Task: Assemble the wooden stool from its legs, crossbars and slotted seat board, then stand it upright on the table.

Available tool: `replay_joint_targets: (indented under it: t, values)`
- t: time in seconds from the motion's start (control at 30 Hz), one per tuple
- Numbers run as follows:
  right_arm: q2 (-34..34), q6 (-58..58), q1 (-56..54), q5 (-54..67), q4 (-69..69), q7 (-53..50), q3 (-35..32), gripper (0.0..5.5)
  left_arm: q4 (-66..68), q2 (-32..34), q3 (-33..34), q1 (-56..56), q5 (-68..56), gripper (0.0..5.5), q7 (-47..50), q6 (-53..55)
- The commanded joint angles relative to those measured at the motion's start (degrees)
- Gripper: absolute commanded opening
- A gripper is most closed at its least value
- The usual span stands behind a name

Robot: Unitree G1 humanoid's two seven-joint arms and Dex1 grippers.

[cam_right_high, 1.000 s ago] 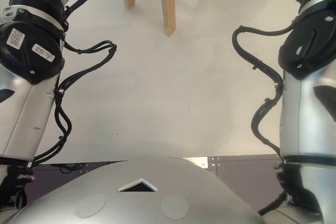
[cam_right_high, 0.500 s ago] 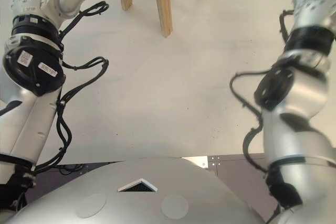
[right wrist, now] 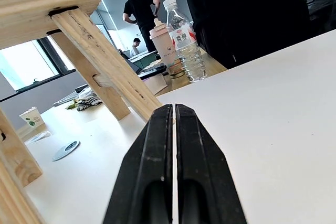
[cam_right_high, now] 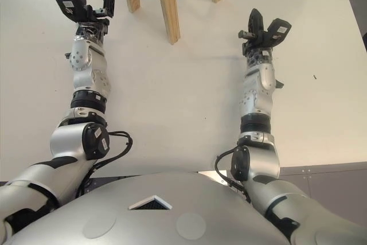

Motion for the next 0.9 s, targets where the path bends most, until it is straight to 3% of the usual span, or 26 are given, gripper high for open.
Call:
replay_joint_targets:
  t: [0.03, 0.27, 0.9]
  values:
    - [-0.20, -2.83, -0.50, -3.17, 2.54, -0.01, 1.73, 0.10, 2.41, -0.05, -0.75, -0.81, 1.16, 4.06, 1.02, -2.34]
    - [-0.81, -7.62, -0.99, -10.51, 5.79, -2.37, 5.42, 0.10, 3.81, -0.74, -1.99, -1.43, 1.89, 4.06, 0.94, -3.66]
    - [-0.98, -9.49, -2.33, -11.55, 7.76, -3.35, 6.30, 0.10, 5.09, -0.64, -3.27, -2.42, 2.83, 4.06, 1.64, -4.81]
